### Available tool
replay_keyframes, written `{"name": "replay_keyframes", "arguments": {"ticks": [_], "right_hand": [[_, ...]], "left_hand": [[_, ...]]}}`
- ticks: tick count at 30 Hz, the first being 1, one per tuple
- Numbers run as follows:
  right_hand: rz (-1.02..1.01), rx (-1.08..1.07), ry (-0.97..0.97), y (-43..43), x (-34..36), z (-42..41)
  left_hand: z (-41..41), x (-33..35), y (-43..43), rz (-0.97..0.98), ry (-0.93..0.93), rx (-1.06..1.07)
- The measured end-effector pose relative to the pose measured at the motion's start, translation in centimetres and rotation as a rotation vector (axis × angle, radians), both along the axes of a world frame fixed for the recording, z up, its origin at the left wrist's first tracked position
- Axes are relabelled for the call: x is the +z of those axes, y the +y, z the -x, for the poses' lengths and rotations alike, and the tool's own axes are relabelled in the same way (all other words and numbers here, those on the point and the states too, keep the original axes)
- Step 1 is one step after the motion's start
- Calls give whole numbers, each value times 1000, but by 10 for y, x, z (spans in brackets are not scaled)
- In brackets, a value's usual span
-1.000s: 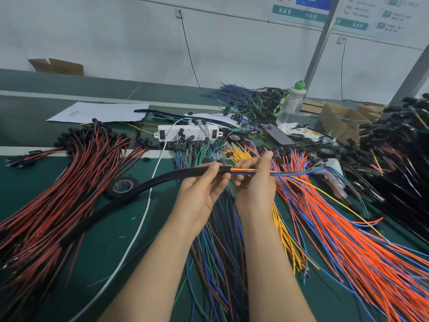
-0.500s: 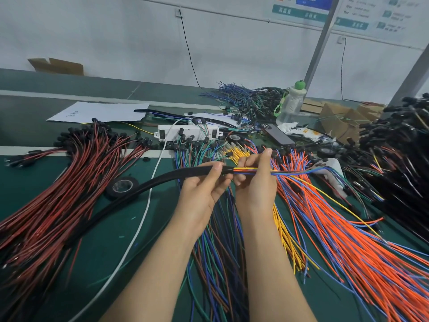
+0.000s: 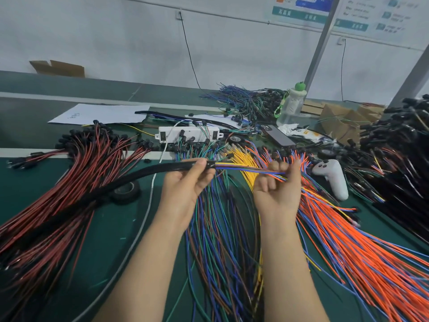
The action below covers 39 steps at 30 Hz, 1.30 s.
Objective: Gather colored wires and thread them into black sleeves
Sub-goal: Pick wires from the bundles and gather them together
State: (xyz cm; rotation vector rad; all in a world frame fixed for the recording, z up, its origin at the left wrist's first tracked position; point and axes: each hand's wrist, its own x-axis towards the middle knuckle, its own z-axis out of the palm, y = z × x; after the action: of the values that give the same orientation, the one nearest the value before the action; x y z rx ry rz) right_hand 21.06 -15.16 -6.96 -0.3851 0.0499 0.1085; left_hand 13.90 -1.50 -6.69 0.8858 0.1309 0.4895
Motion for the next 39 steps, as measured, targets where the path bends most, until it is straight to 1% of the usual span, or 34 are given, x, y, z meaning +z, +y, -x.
{"name": "replay_keyframes", "arguments": {"ticks": [1,2,5,9,11,13,15,17,18,19,21,23,25,29,32,33,35,37,39], "right_hand": [[-8,-25,21,-4,3,2],[31,-42,29,-3,5,3],[205,-119,21,21,5,9],[356,-102,23,41,4,17],[402,-73,14,41,4,17],[334,-37,-3,35,6,16],[159,-31,-7,23,7,13],[34,-49,20,9,6,8],[15,-47,27,3,6,7],[19,-46,27,0,6,7],[93,-80,34,6,7,9],[236,-152,56,20,8,13],[352,-181,50,36,8,17],[404,-130,7,45,6,19],[389,-104,-12,45,5,21],[358,-99,-13,44,6,21],[268,-91,2,40,8,20],[194,-75,23,37,9,19],[199,-67,33,39,10,20]], "left_hand": [[0,0,3,-4,-1,21],[0,0,5,2,-5,37],[-3,-2,-6,-11,-29,-7],[-7,-10,-30,-139,-33,-123],[-9,-11,-34,-111,-20,-131],[-10,-10,-31,-10,4,-101],[-10,-8,-25,104,14,-66],[-9,-6,-16,139,25,-37],[-8,-6,-13,131,34,-30],[-7,-5,-11,114,44,-31],[-7,-5,-15,65,67,-64],[-6,-7,-26,19,82,-130],[-6,-8,-36,20,64,-163],[-6,-6,-34,55,37,-148],[-3,-4,-25,55,13,-201],[-1,-4,-21,83,-7,-236],[2,-1,-8,204,-65,-299],[5,0,2,271,-130,-318],[5,-1,2,200,-149,-309]]}}
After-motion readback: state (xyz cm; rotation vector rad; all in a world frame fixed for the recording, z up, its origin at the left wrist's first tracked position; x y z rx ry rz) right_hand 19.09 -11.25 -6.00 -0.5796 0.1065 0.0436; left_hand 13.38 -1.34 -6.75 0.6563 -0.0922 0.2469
